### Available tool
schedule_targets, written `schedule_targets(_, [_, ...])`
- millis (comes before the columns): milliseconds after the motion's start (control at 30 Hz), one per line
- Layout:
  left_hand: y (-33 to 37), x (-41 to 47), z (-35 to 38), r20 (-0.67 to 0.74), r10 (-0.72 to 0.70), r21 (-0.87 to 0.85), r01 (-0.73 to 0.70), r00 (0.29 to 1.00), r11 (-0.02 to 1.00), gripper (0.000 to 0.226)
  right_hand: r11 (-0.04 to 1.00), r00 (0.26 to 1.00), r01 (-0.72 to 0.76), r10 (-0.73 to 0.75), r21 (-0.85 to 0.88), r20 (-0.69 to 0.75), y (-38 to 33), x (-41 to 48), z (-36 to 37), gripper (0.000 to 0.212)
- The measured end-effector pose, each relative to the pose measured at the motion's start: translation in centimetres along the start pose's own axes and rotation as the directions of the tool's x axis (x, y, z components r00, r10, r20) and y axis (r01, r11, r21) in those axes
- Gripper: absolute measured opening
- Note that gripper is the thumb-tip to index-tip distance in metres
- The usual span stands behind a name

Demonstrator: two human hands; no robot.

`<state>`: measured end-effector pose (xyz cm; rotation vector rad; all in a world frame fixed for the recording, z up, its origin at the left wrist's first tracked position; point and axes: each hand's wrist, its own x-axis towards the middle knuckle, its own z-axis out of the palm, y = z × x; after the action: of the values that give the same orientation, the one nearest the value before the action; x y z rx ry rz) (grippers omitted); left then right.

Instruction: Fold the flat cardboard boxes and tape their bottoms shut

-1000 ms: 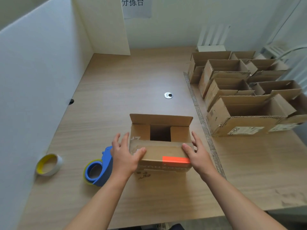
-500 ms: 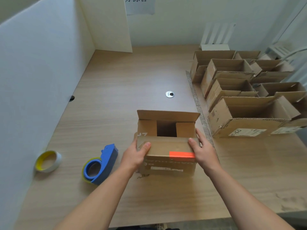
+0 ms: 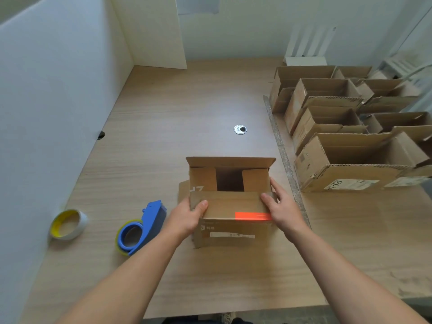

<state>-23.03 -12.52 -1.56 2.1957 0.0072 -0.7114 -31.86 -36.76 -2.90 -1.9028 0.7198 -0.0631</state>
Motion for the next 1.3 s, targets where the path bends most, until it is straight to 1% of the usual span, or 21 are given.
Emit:
schedule_targets(133, [-0.3, -0.3, 1.9, 0.075, -0.067, 0.021, 0.066, 0.995, 0.998, 0.047, 0.992, 0.994, -0.105, 0.106, -0.069, 0.010, 1.7, -0.4, -0.3, 0.058])
schedule_targets(233, [-1.2, -1.0, 3.2, 0.093, -0.074, 0.019, 0.073, 0.993, 0.997, 0.054, 0.988, 0.988, -0.153, 0.154, -0.036, 0.023, 3.3, -2.3, 0.1, 0.059])
schedule_targets(333, [-2.3, -1.0, 2.7, 0.088, -0.086, 0.042, 0.082, 0.992, 0.996, 0.060, 0.987, 0.987, -0.158, 0.158, -0.009, 0.035, 3.4, -2.6, 0.8, 0.063])
schedule_targets(433, [-3.0, -1.1, 1.2, 0.069, -0.085, 0.034, 0.082, 0.994, 0.996, 0.059, 0.990, 0.986, -0.140, 0.141, -0.017, 0.091, 2.3, -2.6, 2.0, 0.068])
schedule_targets(500, [-3.4, -1.3, 0.4, 0.031, -0.074, 0.049, 0.072, 0.997, 0.996, 0.068, 0.992, 0.985, -0.122, 0.126, -0.037, 0.121, 1.9, -2.7, 2.8, 0.074])
schedule_targets(633, [-4.1, -1.5, 0.1, -0.011, -0.037, 0.070, 0.038, 0.999, 0.997, 0.077, 0.986, 0.977, -0.131, 0.146, -0.099, 0.157, 1.8, -1.6, 2.4, 0.098])
schedule_targets(667, [-4.4, -1.3, 0.3, -0.019, -0.030, 0.069, 0.031, 0.999, 0.997, 0.078, 0.983, 0.981, -0.106, 0.128, -0.147, 0.148, 1.5, -1.0, 2.0, 0.106])
schedule_targets(700, [-4.6, -1.3, 0.4, -0.035, -0.011, 0.064, 0.013, 0.999, 0.998, 0.078, 0.976, 0.988, -0.048, 0.078, -0.215, 0.136, 1.1, -0.5, 1.7, 0.111])
schedule_targets(733, [-4.7, -1.3, 0.5, -0.047, 0.001, 0.056, 0.001, 0.999, 0.998, 0.079, 0.958, 0.992, 0.041, -0.006, -0.283, 0.123, 0.6, 0.0, 1.4, 0.113])
schedule_targets(800, [-4.7, -1.2, 0.7, -0.059, 0.016, 0.026, -0.015, 0.998, 1.000, 0.080, 0.889, 0.968, 0.248, -0.209, -0.385, 0.141, -0.3, 0.6, 1.4, 0.109])
schedule_targets(833, [-4.7, -1.2, 0.7, -0.060, 0.015, 0.007, -0.015, 0.998, 1.000, 0.081, 0.856, 0.944, 0.327, -0.281, -0.400, 0.171, -0.8, 0.9, 1.4, 0.102])
schedule_targets(867, [-4.7, -1.1, 0.7, -0.059, 0.009, -0.007, -0.010, 0.998, 1.000, 0.081, 0.842, 0.926, 0.376, -0.326, -0.386, 0.191, -1.1, 1.1, 1.4, 0.089])
schedule_targets(967, [-4.9, -0.9, 0.7, -0.060, 0.027, -0.010, -0.027, 0.998, 1.000, 0.080, 0.852, 0.904, 0.428, -0.397, -0.302, 0.160, -0.8, 1.3, 1.5, 0.041])
schedule_targets(1000, [-5.0, -0.8, 0.7, -0.062, 0.033, -0.008, -0.034, 0.997, 0.999, 0.080, 0.854, 0.904, 0.428, -0.399, -0.295, 0.153, -0.4, 0.9, 1.6, 0.031])
schedule_targets(1033, [-5.1, -0.8, 0.8, -0.065, 0.035, -0.008, -0.036, 0.997, 0.999, 0.080, 0.859, 0.907, 0.421, -0.392, -0.291, 0.156, 0.2, 0.5, 1.8, 0.028])
schedule_targets(1100, [-5.3, -0.8, 1.0, -0.073, 0.033, -0.010, -0.034, 0.997, 0.999, 0.081, 0.869, 0.916, 0.394, -0.345, -0.300, 0.205, 1.5, -0.8, 2.4, 0.036])
schedule_targets(1133, [-5.5, -0.8, 1.0, -0.078, 0.030, -0.008, -0.031, 0.997, 0.999, 0.082, 0.865, 0.923, 0.365, -0.288, -0.344, 0.256, 2.1, -1.5, 2.7, 0.043])
schedule_targets(1167, [-5.5, -0.8, 1.0, -0.085, 0.032, -0.002, -0.032, 0.996, 0.999, 0.083, 0.834, 0.925, 0.347, -0.228, -0.428, 0.305, 2.5, -2.2, 3.1, 0.051])
schedule_targets(1233, [-5.7, -0.7, 1.0, -0.113, 0.073, 0.020, -0.071, 0.991, 0.997, 0.087, 0.712, 0.925, 0.346, -0.149, -0.612, 0.350, 2.7, -3.1, 3.8, 0.064])
schedule_targets(1267, [-5.8, -0.7, 1.0, -0.134, 0.117, 0.054, -0.111, 0.984, 0.992, 0.087, 0.667, 0.928, 0.345, -0.135, -0.661, 0.348, 2.5, -3.4, 4.2, 0.067])
schedule_targets(1300, [-5.8, -0.7, 1.0, -0.153, 0.176, 0.123, -0.158, 0.973, 0.980, 0.085, 0.645, 0.932, 0.336, -0.125, -0.686, 0.340, 2.4, -3.5, 4.6, 0.066])
